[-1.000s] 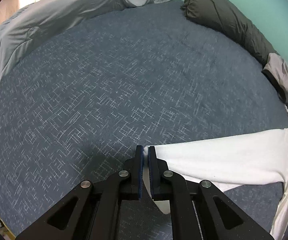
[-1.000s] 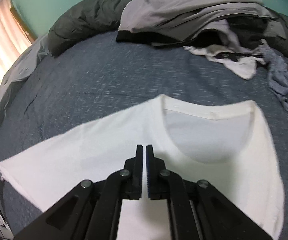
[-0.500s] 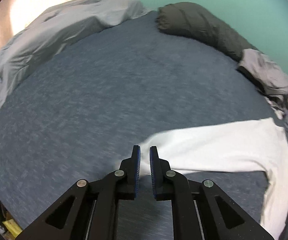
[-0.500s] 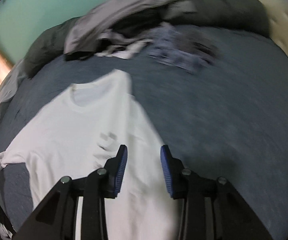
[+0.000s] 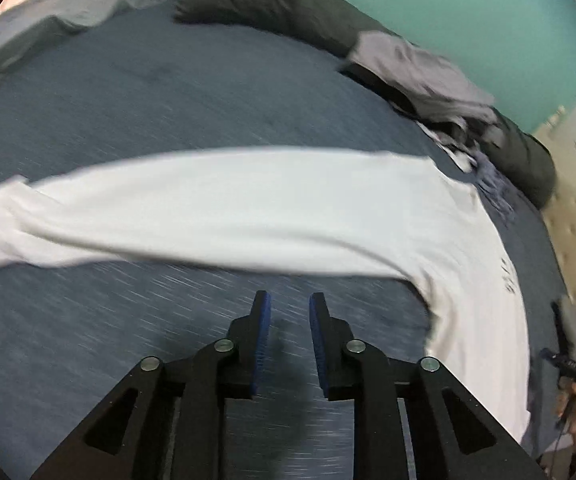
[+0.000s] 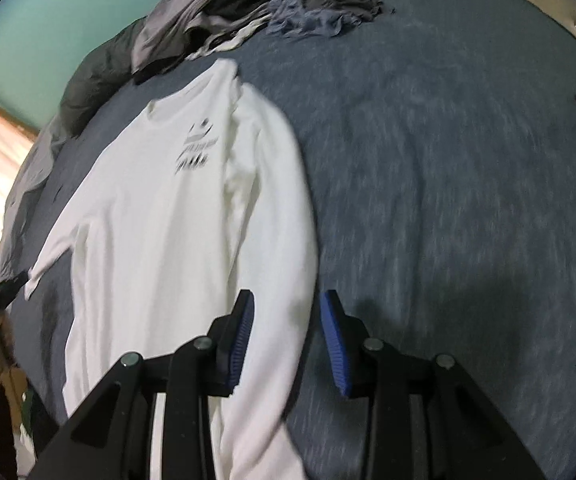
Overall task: Fold clothes
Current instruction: 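Open both tools to release the folded sleeve and shirt body, then grasp the other white sleeve cuff with the right tool and lift it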
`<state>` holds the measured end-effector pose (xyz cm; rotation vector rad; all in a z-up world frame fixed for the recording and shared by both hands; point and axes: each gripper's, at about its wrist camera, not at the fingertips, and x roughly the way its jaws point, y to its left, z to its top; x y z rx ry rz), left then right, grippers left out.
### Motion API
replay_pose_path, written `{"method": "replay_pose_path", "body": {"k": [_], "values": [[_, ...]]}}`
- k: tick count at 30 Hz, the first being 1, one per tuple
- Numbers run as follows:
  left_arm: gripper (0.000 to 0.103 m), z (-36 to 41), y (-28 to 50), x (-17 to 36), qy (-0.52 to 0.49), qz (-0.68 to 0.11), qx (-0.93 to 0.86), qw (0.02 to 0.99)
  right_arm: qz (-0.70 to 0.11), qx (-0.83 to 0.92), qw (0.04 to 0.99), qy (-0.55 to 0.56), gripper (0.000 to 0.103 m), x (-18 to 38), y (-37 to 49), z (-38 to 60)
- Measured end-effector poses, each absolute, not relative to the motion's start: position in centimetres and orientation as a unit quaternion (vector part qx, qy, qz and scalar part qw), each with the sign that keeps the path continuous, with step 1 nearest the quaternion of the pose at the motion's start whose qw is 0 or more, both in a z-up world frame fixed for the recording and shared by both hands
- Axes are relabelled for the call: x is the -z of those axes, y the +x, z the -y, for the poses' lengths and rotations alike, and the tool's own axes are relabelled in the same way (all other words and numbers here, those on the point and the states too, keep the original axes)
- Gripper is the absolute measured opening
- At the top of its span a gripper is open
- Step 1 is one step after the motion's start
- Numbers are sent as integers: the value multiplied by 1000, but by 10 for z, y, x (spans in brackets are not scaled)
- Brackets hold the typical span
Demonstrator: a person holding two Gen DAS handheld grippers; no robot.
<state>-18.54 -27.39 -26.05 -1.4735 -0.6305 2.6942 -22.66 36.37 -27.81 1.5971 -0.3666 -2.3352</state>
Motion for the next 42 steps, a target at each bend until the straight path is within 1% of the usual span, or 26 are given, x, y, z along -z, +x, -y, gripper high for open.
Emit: {"method": "replay_pose_path", "body": {"k": [2, 6, 8, 12, 15, 19, 21, 22, 23, 24, 25, 30, 36, 39, 42], "values": [[23, 256, -186, 269, -473, 206, -856, 14, 131, 799, 148, 568, 42, 284, -212, -360], [26, 234, -178, 285, -470, 236, -851, 21, 119, 784, 150, 590, 43, 293, -188, -352], [30, 224, -173, 293, -469, 240, -850, 21, 113, 782, 149, 595, 43, 296, -179, -349], [33, 220, -174, 309, -475, 224, -851, 20, 117, 774, 147, 604, 43, 304, -164, -346], [34, 215, -170, 310, -473, 211, -855, 18, 113, 773, 149, 606, 43, 308, -158, -343], [39, 206, -163, 311, -471, 196, -860, 17, 108, 774, 145, 606, 43, 311, -153, -337], [39, 206, -161, 316, -475, 193, -858, 22, 101, 775, 149, 605, 34, 311, -152, -332], [40, 205, -161, 319, -479, 194, -856, 26, 96, 776, 152, 605, 23, 311, -151, -329], [40, 206, -161, 322, -480, 195, -855, 29, 90, 776, 153, 605, 15, 311, -150, -326], [40, 207, -161, 324, -480, 198, -854, 31, 85, 777, 154, 604, 12, 310, -150, -324], [40, 208, -161, 326, -480, 201, -853, 32, 84, 780, 157, 600, 6, 309, -149, -323], [40, 218, -163, 329, -476, 215, -852, 27, 98, 805, 151, 565, 5, 282, -152, -336], [42, 216, -163, 330, -477, 213, -852, 29, 89, 837, 95, 531, 4, 241, -163, -385], [44, 215, -164, 330, -477, 213, -852, 31, 92, 839, 61, 533, 4, 239, -173, -422], [44, 213, -164, 330, -478, 214, -851, 32, 104, 835, 45, 539, 5, 250, -172, -444]]}}
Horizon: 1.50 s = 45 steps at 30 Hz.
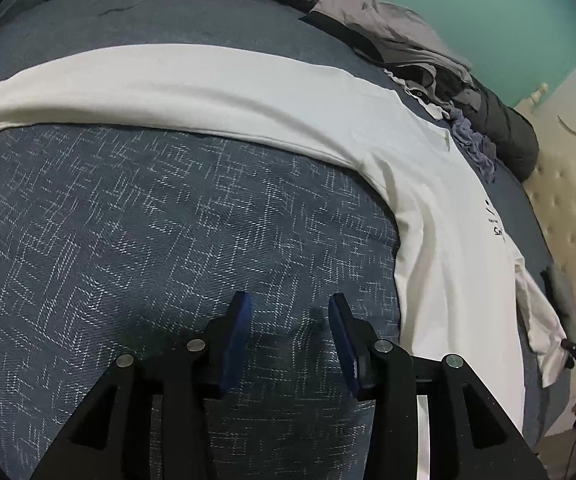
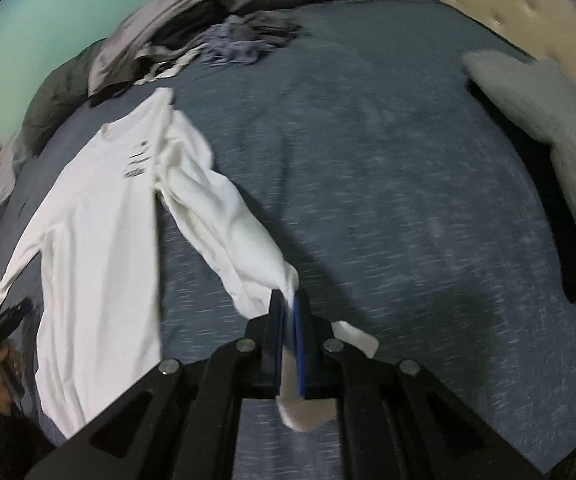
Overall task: Fold clothes
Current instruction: 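Grasp the other white sleeve cuff with the right tool and lift it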
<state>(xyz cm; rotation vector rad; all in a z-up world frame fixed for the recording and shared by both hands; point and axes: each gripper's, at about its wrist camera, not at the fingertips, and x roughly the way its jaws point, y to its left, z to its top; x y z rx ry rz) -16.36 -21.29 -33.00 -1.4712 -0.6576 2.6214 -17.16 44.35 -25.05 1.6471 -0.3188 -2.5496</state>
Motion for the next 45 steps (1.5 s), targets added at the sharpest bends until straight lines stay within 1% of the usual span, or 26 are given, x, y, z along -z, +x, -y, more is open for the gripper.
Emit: {"method": "replay_pose_path", "body": {"k": [3, 5, 6, 8, 11, 14, 17, 21, 25, 26, 27, 29, 32, 38, 45], "values": [[44, 211, -164, 330, -479, 214, -851, 34, 115, 836, 13, 537, 8, 264, -183, -456], [45, 210, -164, 330, -479, 214, -851, 35, 140, 834, -7, 533, 15, 265, -184, -464], [45, 210, -164, 330, -479, 214, -851, 35, 156, 833, -15, 530, 16, 267, -182, -472], [45, 209, -164, 330, -479, 214, -851, 36, 174, 833, -17, 524, 23, 269, -176, -484], [45, 208, -164, 330, -479, 213, -850, 37, 196, 827, -15, 526, 42, 273, -166, -496], [46, 207, -165, 329, -480, 213, -850, 39, 213, 824, -29, 524, 47, 277, -155, -508], [46, 207, -165, 329, -480, 212, -850, 40, 237, 818, -40, 523, 48, 285, -155, -518], [46, 211, -167, 331, -480, 213, -850, 40, 256, 804, -36, 535, 48, 297, -162, -520], [47, 211, -169, 332, -481, 213, -850, 40, 244, 805, -41, 539, 48, 304, -168, -513], [47, 211, -169, 332, -481, 213, -849, 40, 240, 806, -42, 539, 46, 307, -170, -512], [47, 211, -169, 332, -482, 213, -849, 39, 236, 807, -43, 539, 42, 308, -171, -510], [47, 210, -168, 332, -482, 212, -849, 39, 226, 812, -44, 536, 14, 307, -172, -509], [47, 209, -169, 331, -482, 209, -850, 41, 203, 824, -43, 528, 7, 298, -174, -502], [47, 207, -170, 330, -484, 207, -849, 43, 177, 856, -31, 484, 6, 254, -180, -496], [47, 208, -169, 330, -485, 208, -848, 41, 152, 882, -51, 442, 5, 196, -211, -522]]}}
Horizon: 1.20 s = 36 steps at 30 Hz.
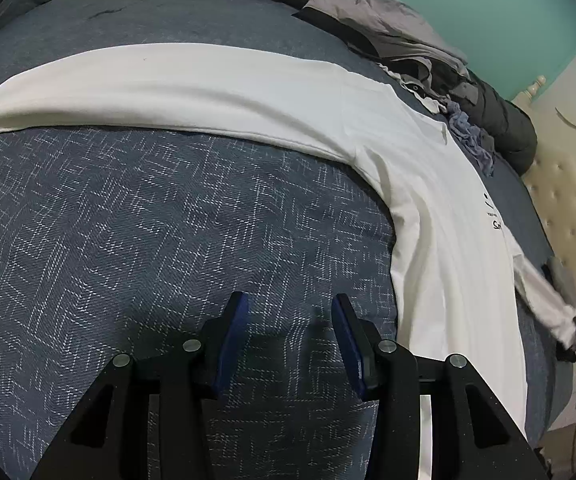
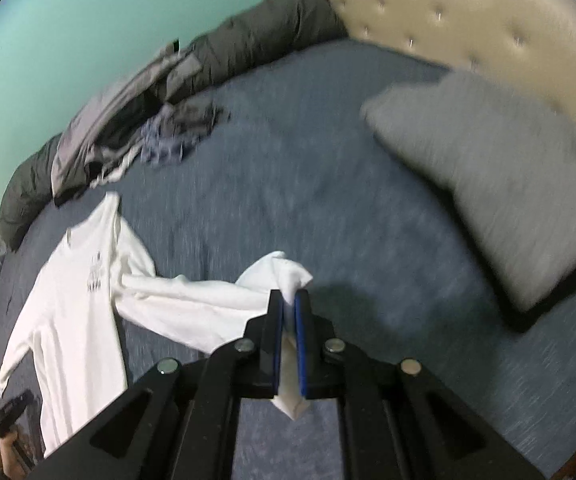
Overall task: Fold clothes
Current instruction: 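Grasp the other white sleeve cuff with the right tool and lift it, then stretch the sleeve out across the bed with the right tool and open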
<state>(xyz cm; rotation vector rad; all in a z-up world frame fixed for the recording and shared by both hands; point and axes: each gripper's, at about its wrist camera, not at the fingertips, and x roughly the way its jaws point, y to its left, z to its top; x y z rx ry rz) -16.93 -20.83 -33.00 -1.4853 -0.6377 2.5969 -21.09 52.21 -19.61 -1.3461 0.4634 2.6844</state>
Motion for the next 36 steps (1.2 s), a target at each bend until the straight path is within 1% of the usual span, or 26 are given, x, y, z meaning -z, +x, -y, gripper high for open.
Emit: {"method": "replay_pose_path", "body": {"k": [9, 14, 20, 30, 36], "values": [[47, 207, -170, 329, -486, 200, -850, 37, -120, -910, 78, -389, 5, 123, -253, -558], [47, 206, -171, 329, -487, 197, -850, 37, -111, -914, 96, -379, 5, 102, -282, -577], [47, 204, -171, 329, -486, 185, -854, 29, -109, -912, 113, -379, 5, 97, -312, -601], [47, 199, -175, 330, -490, 164, -856, 21, -101, -909, 155, -373, 5, 92, -336, -649], [47, 194, -177, 331, -493, 151, -857, 21, -97, -896, 193, -388, 5, 109, -334, -673]]}}
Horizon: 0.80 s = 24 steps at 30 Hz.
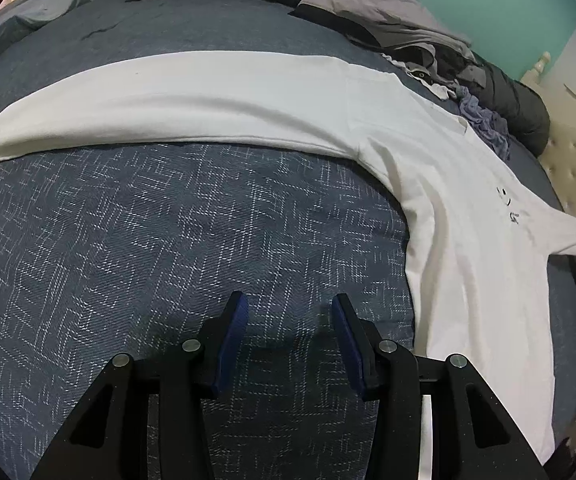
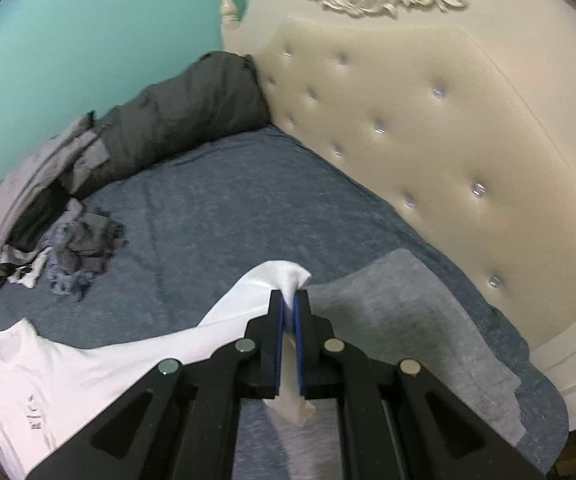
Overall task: Fold clothes
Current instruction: 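Stretch the sleeve out across the bed with the right tool and open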
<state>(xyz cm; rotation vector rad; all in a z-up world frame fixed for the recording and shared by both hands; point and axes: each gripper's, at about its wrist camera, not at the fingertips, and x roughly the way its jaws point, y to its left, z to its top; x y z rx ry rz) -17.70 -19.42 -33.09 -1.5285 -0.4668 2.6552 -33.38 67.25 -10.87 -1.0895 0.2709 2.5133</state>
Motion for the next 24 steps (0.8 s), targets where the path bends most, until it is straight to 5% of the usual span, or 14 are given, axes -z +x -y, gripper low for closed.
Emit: {"method": "replay_pose_path", "body": {"k": [24], "values": [[50, 189, -178, 328, -497, 141, -856, 22, -65, -878, 198, -431, 9, 146, -326, -696]]}}
